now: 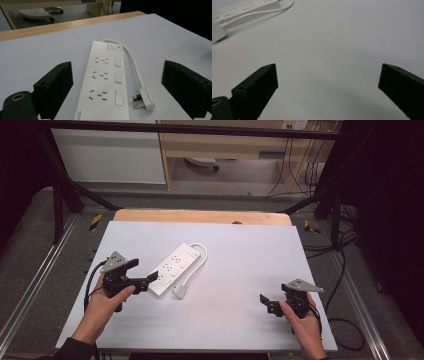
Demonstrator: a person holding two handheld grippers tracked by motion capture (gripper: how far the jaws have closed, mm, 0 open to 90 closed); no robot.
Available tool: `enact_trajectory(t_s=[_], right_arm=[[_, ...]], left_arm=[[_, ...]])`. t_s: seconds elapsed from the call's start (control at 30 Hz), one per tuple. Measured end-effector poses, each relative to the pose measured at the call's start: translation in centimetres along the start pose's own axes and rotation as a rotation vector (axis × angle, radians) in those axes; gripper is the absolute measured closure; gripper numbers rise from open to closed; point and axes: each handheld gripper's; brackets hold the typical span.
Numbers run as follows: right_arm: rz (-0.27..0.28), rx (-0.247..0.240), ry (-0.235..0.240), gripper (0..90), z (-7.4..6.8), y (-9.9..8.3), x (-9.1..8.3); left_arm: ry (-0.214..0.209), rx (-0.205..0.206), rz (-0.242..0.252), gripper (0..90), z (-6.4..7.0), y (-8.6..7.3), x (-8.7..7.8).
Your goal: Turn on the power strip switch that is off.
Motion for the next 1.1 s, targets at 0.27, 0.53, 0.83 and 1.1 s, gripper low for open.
enact_trajectory(t_s=[0.27, 0.53, 0.83, 1.1], right_arm=[[0.006, 0.007, -0.008, 3.0, 0.2, 0.0, -0.2], [0.003, 0.003, -0.006, 3.0, 0.2, 0.0, -0.2], [0.005, 0.002, -0.006, 3.0, 0.2, 0.0, -0.2], [0.004, 0.004, -0.005, 3.0, 0.2, 0.0, -0.2]], left_arm=[[0.0, 0.009, -0.017, 14.4, 0.3, 0.0, 0.9], [-0.001, 0.02, -0.04, 22.5, 0.6, -0.1, 1.9], [0.003, 0.019, -0.077, 29.8, 0.6, -0.3, 3.0], [0.009, 0.006, -0.092, 38.5, 0.4, -0.6, 3.6]])
Point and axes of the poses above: each handheld gripper's, and its own axes: x roughly forward along the jaws, y roughly out of its top, z roughly to its right, and after that the axes turned 13 degrees about -x, right-handed
